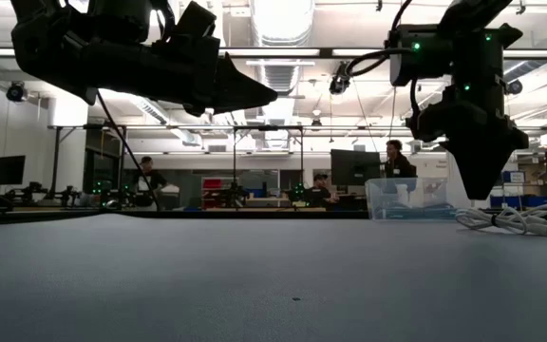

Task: Pick and place USB-C Cables
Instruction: Put the white charger cable into the bin

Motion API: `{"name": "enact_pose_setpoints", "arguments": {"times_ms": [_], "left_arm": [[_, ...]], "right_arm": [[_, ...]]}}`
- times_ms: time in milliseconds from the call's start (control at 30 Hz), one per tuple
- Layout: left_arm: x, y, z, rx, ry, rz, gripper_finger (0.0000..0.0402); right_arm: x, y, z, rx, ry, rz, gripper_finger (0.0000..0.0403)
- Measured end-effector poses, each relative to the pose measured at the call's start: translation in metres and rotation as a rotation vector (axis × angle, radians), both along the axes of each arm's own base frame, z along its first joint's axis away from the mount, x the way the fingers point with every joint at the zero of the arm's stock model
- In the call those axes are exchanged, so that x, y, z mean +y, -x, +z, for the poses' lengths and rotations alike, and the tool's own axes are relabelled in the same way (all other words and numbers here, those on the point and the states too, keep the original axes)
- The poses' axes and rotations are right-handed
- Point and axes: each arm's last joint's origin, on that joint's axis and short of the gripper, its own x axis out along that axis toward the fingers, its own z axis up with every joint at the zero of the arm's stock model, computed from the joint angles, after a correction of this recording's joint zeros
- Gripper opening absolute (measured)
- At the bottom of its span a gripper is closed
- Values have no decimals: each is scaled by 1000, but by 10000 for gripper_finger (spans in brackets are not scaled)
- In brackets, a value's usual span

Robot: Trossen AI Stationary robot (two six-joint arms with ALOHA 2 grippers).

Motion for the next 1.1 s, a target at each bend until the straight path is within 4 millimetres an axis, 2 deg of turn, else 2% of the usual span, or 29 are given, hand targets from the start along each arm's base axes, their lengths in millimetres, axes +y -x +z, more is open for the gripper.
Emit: {"name": "enact_pose_setpoints", "arguments": {"times_ms": [333,500,867,1100], "left_arm": [[0,0,-1,8,-1,-1,170],[0,0,-1,8,-1,-1,170],[0,0,-1,16,-2,0,170],[0,0,-1,15,-2,0,170]], "right_arm": [[1,-11,-32,144,34,28,93],[1,-13,-41,187,51,37,88],[1,-11,-33,153,53,75,17],[1,-13,-28,142,54,99,15]]}}
